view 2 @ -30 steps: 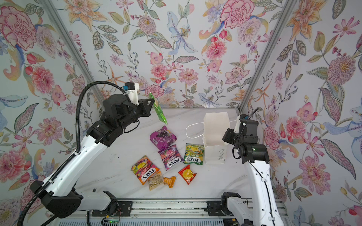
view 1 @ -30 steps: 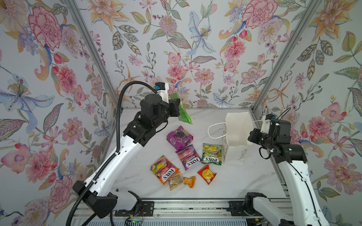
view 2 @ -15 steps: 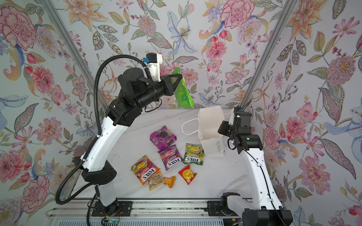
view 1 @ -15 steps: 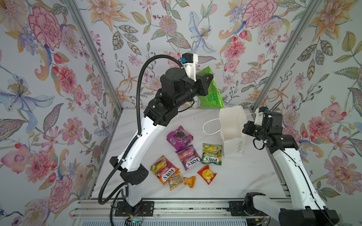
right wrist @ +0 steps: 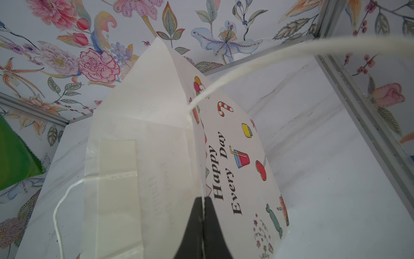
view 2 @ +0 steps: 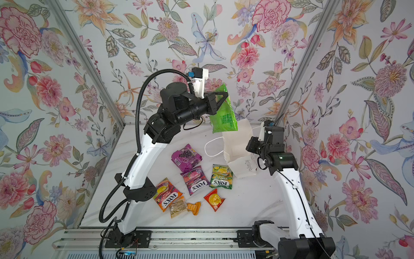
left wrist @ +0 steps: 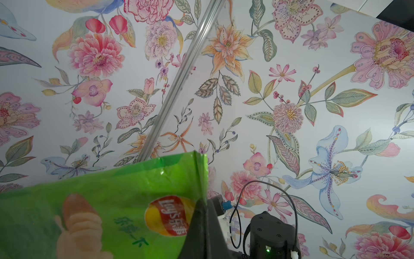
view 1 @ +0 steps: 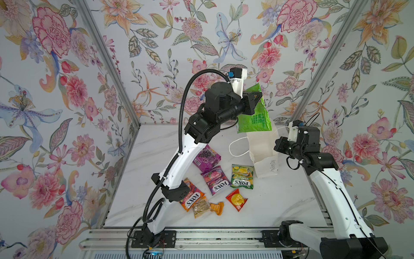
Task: Place the snacks into the paper bag
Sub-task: Place the snack in the paper bag.
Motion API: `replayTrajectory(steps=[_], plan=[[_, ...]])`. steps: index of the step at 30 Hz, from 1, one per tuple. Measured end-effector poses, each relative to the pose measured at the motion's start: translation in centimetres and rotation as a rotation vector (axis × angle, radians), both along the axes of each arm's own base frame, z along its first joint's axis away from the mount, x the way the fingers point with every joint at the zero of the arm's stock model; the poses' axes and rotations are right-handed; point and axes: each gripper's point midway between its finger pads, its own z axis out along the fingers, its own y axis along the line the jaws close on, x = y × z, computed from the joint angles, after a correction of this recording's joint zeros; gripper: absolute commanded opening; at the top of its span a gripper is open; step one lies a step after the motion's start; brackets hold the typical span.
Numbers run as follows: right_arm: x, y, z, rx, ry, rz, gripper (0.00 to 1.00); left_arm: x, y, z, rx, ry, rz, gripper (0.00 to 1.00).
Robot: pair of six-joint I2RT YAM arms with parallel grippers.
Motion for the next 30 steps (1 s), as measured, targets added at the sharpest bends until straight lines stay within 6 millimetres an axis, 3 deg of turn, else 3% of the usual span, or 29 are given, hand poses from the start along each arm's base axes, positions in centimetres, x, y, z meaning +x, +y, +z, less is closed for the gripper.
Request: replayTrajectory(steps=[15, 30], plan=[[0.0, 0.2, -0.1, 0.004, 0.002, 0.007, 0.00, -2.4, -1.6, -0.8, 0.024, 0.021, -0.092, 0.00], [0.0, 0.1, -0.1, 0.003, 0.003, 0.006, 0.00, -7.2, -4.7, -0.7, 0.017, 0.032, -0.207, 0.00]])
